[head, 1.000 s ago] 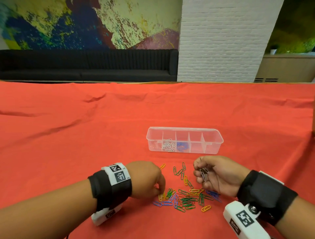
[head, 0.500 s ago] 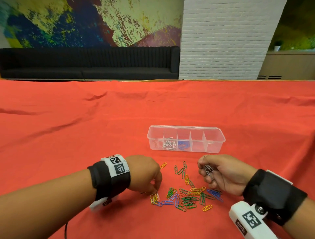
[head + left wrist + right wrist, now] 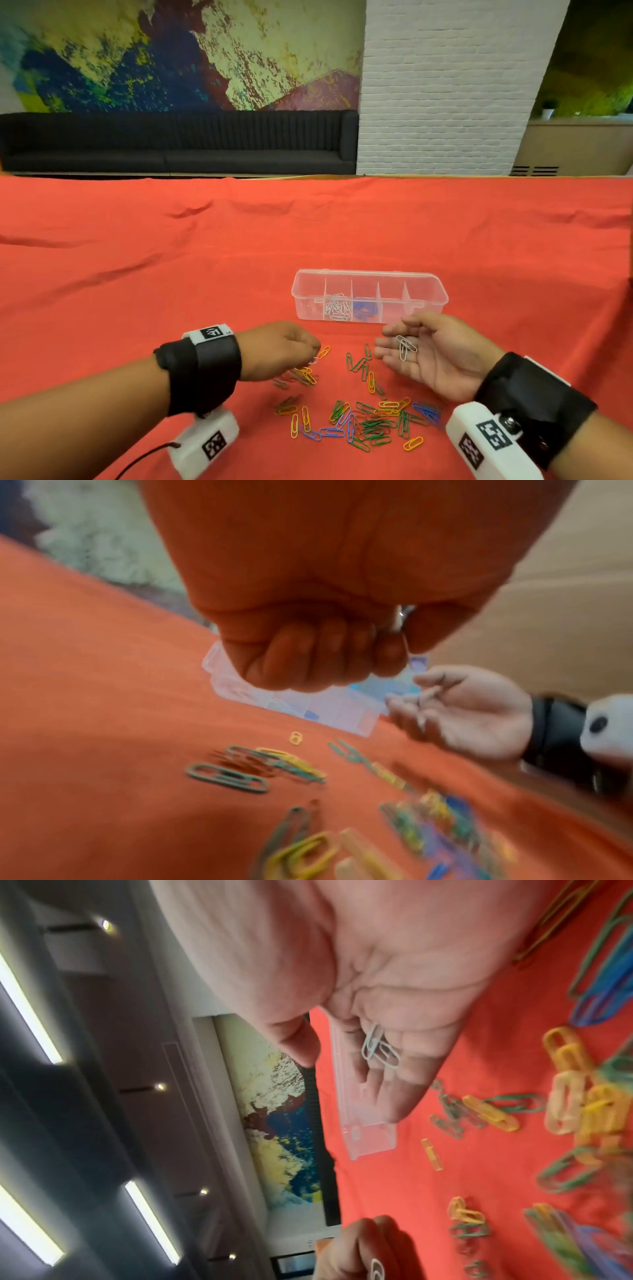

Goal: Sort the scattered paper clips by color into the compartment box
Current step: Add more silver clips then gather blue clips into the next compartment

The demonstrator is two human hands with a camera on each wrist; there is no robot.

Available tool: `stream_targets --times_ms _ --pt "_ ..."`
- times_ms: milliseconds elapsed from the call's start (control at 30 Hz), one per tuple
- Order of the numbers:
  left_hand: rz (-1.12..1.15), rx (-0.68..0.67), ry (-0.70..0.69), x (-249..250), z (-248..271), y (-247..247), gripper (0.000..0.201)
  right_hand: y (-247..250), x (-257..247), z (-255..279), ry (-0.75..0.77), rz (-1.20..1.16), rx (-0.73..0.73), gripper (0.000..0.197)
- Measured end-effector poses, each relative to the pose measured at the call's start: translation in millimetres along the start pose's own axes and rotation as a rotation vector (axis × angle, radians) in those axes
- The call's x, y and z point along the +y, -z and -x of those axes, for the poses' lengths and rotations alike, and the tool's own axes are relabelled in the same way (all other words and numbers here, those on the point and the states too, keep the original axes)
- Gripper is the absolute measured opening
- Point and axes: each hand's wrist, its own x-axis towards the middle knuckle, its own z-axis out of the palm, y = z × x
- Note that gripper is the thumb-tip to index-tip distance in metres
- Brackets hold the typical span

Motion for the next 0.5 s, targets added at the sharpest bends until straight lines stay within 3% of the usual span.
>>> stream_targets --times_ms 167,267,367,400,500 --pt "0.488 0.285 0.172 12.9 -21.0 12.5 0.025 -9.1 -15.6 -12.3 0.048 -0.096 -0.059 0.07" --pt "0.703 0.319 0.199 12.8 -36.8 23.7 0.034 -17.3 -23.8 -22.0 0.072 -0.087 -0.054 0.061" --pt "0.765 0.374 0.208 11.9 -51.7 33.4 0.015 -26.6 -33.8 -34.7 0.095 -0.046 -0.019 0.047" --pt "0.802 0.379 0.222 13.4 -56.8 35.7 0.007 -30.1 -37.6 -39.3 0.1 -0.038 -0.004 0.048" --pt "0.96 0.386 0.247 15.8 -73.9 44.2 0.019 -41.5 -48.9 -56.3 0.122 -0.019 0.049 0.055"
